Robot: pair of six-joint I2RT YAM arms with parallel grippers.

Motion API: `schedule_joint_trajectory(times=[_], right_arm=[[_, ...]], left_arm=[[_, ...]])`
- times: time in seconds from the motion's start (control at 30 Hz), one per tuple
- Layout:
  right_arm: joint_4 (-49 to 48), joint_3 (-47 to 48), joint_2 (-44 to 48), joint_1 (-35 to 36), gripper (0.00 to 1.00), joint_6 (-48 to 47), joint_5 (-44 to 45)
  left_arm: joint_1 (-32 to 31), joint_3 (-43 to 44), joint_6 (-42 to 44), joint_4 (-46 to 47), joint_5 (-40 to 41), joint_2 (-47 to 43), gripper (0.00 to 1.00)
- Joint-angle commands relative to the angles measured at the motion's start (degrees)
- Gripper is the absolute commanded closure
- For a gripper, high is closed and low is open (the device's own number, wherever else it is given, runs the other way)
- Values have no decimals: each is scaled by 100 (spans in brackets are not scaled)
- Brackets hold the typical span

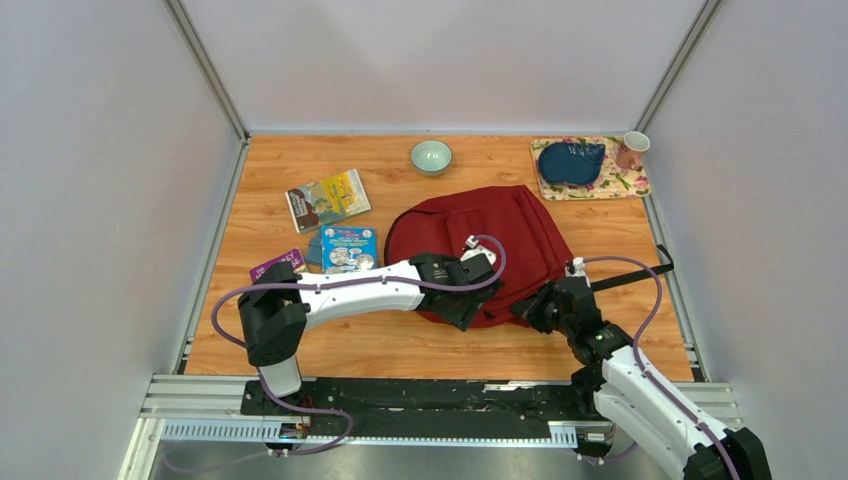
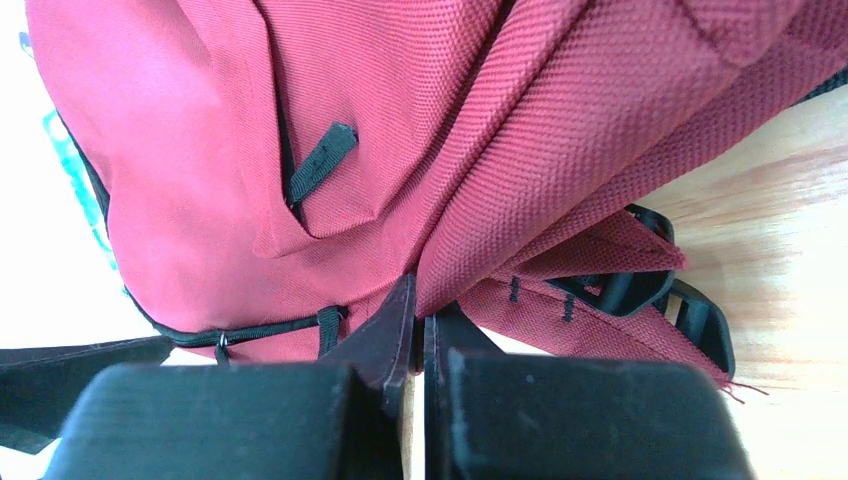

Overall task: Pack the student bag
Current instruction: Unzip the student bag at the center of the board.

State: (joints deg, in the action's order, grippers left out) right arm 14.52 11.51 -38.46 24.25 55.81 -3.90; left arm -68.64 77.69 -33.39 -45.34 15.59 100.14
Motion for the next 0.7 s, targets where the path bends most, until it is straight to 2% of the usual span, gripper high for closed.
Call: schedule_joint_trajectory(times=[0.0,0.2,0.33,0.37,0.53,0.57,0.67], right_arm=[[-160,80,137,124,100,105,109],[-143,80,154,229,100,123,170],[-152,18,216,264,100,132,170],[-152,18,233,273,100,140,170],[-160,-26,277,273,100,141,135],[-152,-26,286,273,100,141,135],[-143,-26,286,282,100,123,135]], left_arm=[[-79,115,-379,-81,-3,50,30],[-149,124,-564,244,-214,120,30],[-149,19,-581,227,-267,208,34],[-150,-43,-590,262,-285,208,39],[-150,-351,-581,509,-215,94,49],[-141,-342,-573,491,-189,111,55],[-141,-334,-546,421,-57,102,63]])
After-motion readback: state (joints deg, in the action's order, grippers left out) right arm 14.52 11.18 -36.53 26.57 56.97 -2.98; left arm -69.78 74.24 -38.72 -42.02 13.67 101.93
